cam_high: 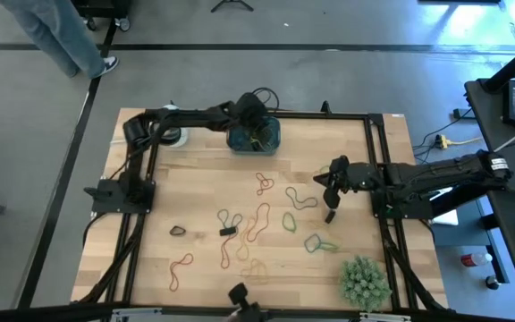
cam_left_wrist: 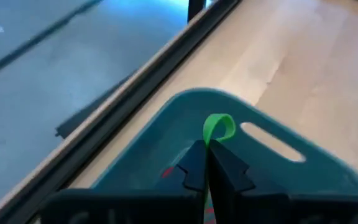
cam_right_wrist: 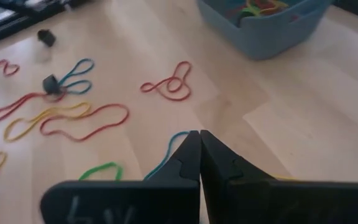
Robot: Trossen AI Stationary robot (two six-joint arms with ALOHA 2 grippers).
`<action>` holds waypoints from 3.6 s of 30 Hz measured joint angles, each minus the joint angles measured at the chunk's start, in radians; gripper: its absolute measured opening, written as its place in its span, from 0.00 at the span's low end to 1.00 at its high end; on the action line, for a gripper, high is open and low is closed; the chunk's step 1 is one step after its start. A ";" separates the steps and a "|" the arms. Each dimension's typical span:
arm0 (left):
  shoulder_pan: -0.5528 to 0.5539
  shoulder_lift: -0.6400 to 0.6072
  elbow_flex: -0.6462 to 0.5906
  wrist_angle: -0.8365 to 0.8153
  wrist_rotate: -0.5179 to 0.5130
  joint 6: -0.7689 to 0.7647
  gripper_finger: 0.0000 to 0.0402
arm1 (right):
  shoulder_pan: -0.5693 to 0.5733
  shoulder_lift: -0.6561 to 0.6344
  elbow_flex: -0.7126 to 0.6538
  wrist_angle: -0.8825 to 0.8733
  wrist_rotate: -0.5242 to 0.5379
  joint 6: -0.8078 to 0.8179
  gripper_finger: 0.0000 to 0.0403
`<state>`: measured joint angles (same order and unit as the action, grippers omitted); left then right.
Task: Pick and place rubber bands into bin
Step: Put the green rubber band into the blue bin, then put the red rubber band into the blue bin
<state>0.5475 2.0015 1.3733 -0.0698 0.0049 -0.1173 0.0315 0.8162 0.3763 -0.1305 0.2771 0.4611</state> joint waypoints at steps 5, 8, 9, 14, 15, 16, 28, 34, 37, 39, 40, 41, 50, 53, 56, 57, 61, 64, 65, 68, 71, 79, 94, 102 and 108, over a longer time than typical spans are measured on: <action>0.023 0.070 0.080 -0.062 0.021 0.000 0.09 | -0.031 0.000 0.000 0.001 0.000 0.029 0.01; 0.032 0.081 0.107 -0.108 0.022 0.001 0.17 | -0.039 0.000 0.000 0.001 0.000 0.033 0.01; 0.032 0.080 0.110 -0.113 0.022 0.008 0.20 | -0.040 0.000 0.000 0.001 0.000 0.033 0.01; 0.028 0.076 0.114 -0.115 0.030 0.034 0.33 | -0.049 0.000 0.000 0.000 0.000 0.031 0.01; 0.025 0.075 0.114 -0.115 0.045 0.027 0.34 | -0.050 0.000 0.000 0.000 0.000 0.031 0.01; 0.022 0.075 0.114 -0.115 0.060 0.018 0.36 | -0.050 0.000 0.000 0.000 0.000 0.031 0.01; -0.042 0.074 0.114 -0.274 0.076 -0.061 0.42 | -0.049 0.000 0.000 -0.001 -0.045 0.028 0.01; -0.075 0.012 0.113 -0.376 0.015 -0.124 0.37 | -0.049 0.000 0.000 -0.003 -0.046 0.007 0.01; -0.117 -0.049 0.113 -0.389 -0.040 -0.124 0.30 | -0.049 0.000 0.000 -0.007 -0.046 0.000 0.01; -0.147 -0.092 0.113 -0.394 -0.073 -0.124 0.25 | -0.049 0.000 0.000 -0.011 -0.046 0.000 0.01; -0.164 -0.110 0.113 -0.398 -0.091 -0.124 0.21 | -0.049 0.000 0.000 -0.014 -0.046 0.000 0.01; -0.184 -0.128 0.110 -0.397 -0.113 -0.124 0.18 | -0.049 0.000 0.000 -0.014 -0.047 0.000 0.01; -0.392 -0.356 -0.162 -0.249 -0.327 -0.217 0.01 | -0.049 0.000 0.000 -0.010 -0.045 0.001 0.01; -0.471 -0.450 -0.312 -0.145 -0.387 -0.269 0.01 | -0.049 0.000 0.000 -0.009 -0.045 0.001 0.01; -0.552 -0.539 -0.451 -0.050 -0.456 -0.304 0.00 | -0.049 0.000 0.000 -0.007 -0.046 0.001 0.01; -0.574 -0.566 -0.493 -0.016 -0.473 -0.306 0.00 | -0.049 0.000 0.000 -0.007 -0.047 0.001 0.01; -0.645 -0.678 -0.643 0.067 -0.509 -0.310 0.00 | -0.036 0.000 0.002 0.001 -0.066 0.014 0.00; -0.679 -0.762 -0.741 0.111 -0.509 -0.318 0.00 | -0.005 0.013 0.022 -0.003 -0.053 0.050 0.00; -0.688 -0.786 -0.769 0.133 -0.507 -0.317 0.00 | 0.007 0.023 0.036 -0.003 -0.036 0.058 0.00; -0.705 -0.869 -0.856 0.188 -0.485 -0.305 0.00 | 0.047 0.086 0.096 -0.007 0.031 0.063 0.00; -0.719 -0.950 -0.936 0.241 -0.439 -0.285 0.00 | 0.074 0.191 0.188 -0.014 0.091 0.086 0.00; -0.760 -1.134 -1.067 0.284 -0.396 -0.234 0.00 | 0.088 0.603 0.547 -0.219 0.096 0.123 0.01; -0.789 -1.204 -1.091 0.276 -0.277 -0.194 0.00 | 0.002 1.157 1.049 -0.434 -0.020 0.192 0.28; -0.789 -1.204 -1.091 0.277 -0.234 -0.213 0.00 | -0.062 1.248 1.088 -0.452 -0.041 0.265 0.42; -0.789 -1.204 -1.091 0.276 -0.232 -0.228 0.00 | -0.081 1.299 1.088 -0.483 -0.114 0.295 0.42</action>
<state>-0.2417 0.7979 0.2825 0.2066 -0.2271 -0.3450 -0.0498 2.1150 1.4647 -0.6134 0.1629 0.7560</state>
